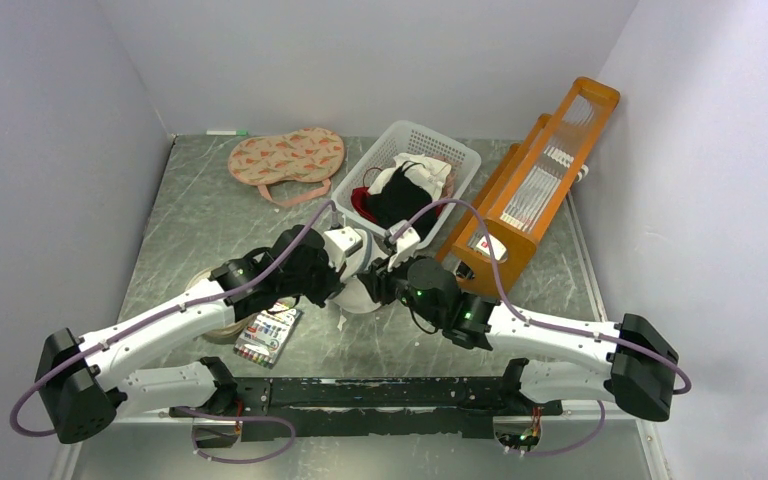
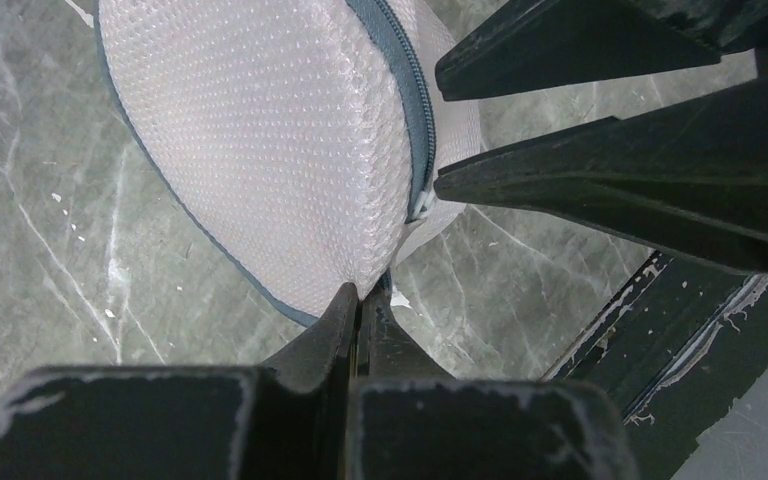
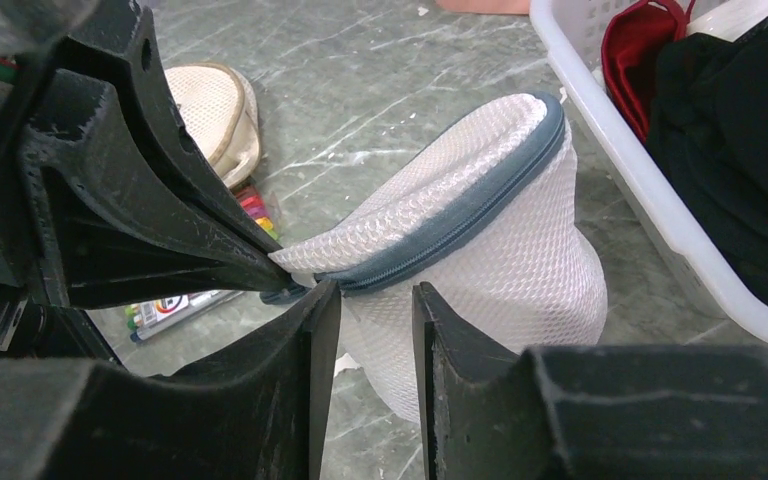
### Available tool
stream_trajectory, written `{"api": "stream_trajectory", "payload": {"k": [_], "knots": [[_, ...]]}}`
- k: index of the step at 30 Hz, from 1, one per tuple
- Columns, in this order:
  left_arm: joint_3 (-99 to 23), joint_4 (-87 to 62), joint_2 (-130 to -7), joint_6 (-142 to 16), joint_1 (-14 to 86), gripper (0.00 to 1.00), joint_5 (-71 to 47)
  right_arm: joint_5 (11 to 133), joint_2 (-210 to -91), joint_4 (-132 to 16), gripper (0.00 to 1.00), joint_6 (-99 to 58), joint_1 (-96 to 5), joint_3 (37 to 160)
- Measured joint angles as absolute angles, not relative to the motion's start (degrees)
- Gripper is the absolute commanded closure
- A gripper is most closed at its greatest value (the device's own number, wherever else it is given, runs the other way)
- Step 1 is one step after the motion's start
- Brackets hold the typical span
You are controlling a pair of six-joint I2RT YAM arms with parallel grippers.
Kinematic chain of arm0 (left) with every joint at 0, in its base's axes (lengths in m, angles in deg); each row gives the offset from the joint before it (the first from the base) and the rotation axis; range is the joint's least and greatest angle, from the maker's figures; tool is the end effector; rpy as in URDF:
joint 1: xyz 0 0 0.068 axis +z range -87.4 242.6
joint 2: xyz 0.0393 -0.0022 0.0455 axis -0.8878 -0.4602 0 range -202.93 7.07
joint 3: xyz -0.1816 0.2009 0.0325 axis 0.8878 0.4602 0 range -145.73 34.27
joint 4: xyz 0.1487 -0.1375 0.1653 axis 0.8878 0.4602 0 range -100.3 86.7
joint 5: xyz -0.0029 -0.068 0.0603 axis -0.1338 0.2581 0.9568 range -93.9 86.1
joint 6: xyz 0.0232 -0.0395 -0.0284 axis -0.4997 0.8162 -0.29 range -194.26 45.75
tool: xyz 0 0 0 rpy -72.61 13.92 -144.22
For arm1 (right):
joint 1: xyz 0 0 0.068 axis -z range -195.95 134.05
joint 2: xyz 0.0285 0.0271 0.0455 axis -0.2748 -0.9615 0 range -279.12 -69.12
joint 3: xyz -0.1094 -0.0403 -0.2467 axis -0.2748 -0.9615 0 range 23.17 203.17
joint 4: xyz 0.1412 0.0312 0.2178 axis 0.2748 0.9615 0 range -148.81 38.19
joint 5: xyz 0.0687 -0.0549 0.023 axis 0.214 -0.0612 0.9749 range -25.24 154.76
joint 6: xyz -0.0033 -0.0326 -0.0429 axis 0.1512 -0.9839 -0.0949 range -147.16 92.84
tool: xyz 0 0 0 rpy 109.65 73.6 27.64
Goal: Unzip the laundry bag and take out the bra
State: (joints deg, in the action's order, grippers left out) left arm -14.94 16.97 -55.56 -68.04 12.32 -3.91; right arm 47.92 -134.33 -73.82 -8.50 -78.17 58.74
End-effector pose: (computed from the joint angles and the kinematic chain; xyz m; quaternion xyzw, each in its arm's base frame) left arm 0.1496 -0.1801 0.2779 0.3410 0.8425 -0.1975 0.3674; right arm 0.1287 0.2220 0.2569 -0.2073 0.7602 0.3041 0.5354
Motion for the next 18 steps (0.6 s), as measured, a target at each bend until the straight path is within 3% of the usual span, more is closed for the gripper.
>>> {"api": "stream_trajectory", "payload": {"k": [18], "knots": [[-14.94,16.97,-56.11,-68.08,13.35,0.93,-4.81,53.27,-134.48,-71.79,0.77,-4.78,-78.17,58.78]]}}
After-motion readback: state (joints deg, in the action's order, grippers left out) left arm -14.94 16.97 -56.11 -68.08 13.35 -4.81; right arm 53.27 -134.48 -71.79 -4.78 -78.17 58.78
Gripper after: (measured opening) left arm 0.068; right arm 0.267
